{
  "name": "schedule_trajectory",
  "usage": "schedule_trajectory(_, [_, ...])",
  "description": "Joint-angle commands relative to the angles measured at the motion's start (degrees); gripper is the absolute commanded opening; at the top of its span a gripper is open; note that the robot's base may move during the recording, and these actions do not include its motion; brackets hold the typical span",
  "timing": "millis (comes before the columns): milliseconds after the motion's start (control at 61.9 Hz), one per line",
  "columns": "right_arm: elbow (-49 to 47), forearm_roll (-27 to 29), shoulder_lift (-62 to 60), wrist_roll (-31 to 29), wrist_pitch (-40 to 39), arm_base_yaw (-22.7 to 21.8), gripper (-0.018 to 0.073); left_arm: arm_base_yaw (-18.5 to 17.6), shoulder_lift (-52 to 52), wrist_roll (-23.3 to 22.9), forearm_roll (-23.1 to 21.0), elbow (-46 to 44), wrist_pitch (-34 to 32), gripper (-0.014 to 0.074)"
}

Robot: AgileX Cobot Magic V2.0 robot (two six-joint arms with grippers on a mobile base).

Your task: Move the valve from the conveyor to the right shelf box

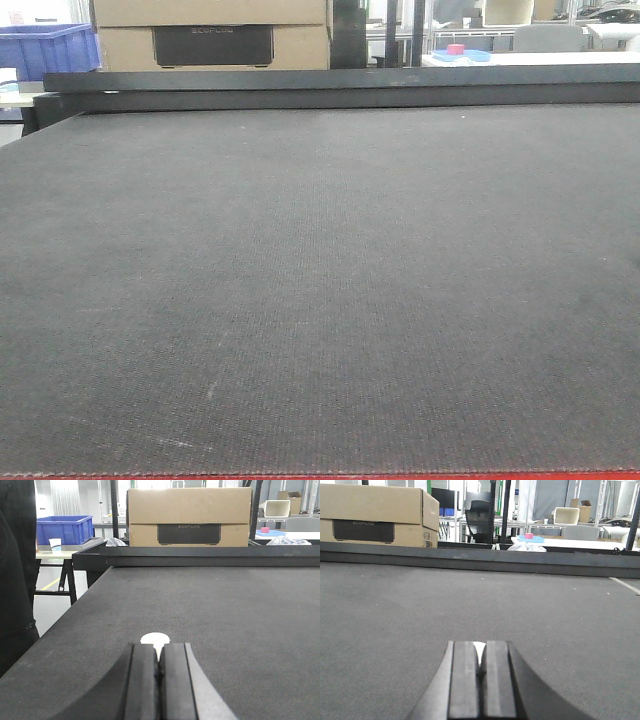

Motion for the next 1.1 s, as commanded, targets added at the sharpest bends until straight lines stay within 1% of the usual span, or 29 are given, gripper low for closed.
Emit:
schedule_trajectory(0, [0.0,-0.1,-0.19,-0.3,-0.89,-0.36,-0.0168,0.07,-0.32,-0.12,-0.3,-0.11,-0.99,-0.0111])
schedule_trajectory(404, [0.0,-0.1,-0.19,-0.3,-0.89,-0.36,-0.0168,0.07,-0.32,-0.12,-0.3,-0.11,-0.99,-0.0111])
schedule_trajectory(549, [0.0,-0.1,-0.19,-0.3,-0.89,-0.36,-0.0168,0.07,-0.32,0.54,2.04,-0.11,-1.08,-0.0111])
schedule_trajectory(743, [0.0,-0.1,-0.19,-0.3,-2.59,-0.36,-0.0168,0.07,-0.32,0.54,2.04,-0.11,-1.38,-0.0111])
schedule_trajectory(840, [0.0,-0.1,-0.19,-0.3,-3.04,-0.36,-0.0168,0.07,-0.32,0.54,1.85,-0.11,-5.51,-0.0111])
schedule_trajectory(888, [0.0,-0.1,-0.19,-0.3,-4.88,-0.36,-0.0168,0.07,-0.32,0.54,0.39,-0.11,-7.65,-0.0111])
schedule_trajectory(953, [0.0,1.33,-0.19,-0.3,-7.21,-0.24,-0.0168,0.07,-0.32,0.54,0.82,-0.11,-10.45,-0.0111])
schedule_trajectory(1001, [-0.74,2.81,-0.19,-0.3,-6.28,-0.24,-0.0168,0.07,-0.32,0.54,1.93,-0.58,-9.79,-0.0111])
schedule_trajectory(1082, [-4.51,3.82,-0.19,-0.3,-2.19,-0.24,-0.0168,0.07,-0.32,0.54,2.8,-4.95,-5.38,-0.0111])
